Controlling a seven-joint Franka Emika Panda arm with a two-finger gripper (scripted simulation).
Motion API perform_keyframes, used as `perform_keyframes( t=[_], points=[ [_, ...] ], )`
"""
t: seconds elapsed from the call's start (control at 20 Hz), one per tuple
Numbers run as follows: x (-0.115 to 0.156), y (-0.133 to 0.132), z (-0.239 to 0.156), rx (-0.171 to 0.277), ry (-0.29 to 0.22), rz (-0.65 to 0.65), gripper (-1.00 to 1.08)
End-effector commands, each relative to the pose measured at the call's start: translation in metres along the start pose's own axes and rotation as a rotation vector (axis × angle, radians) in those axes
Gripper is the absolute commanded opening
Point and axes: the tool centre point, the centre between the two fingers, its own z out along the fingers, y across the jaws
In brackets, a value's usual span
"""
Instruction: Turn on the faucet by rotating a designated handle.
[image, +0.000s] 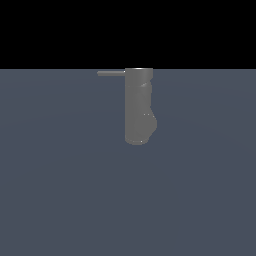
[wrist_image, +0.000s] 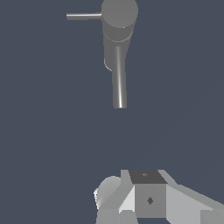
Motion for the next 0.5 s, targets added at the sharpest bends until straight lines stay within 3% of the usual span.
perform_keyframes(
  t=[0.0, 0.45],
  points=[
    [0.001, 0.000, 0.000, 0.002, 0.000, 0.003, -1.00],
    [0.024, -0.005, 0.002, 0.031, -0.008, 0.084, -1.00]
  ],
)
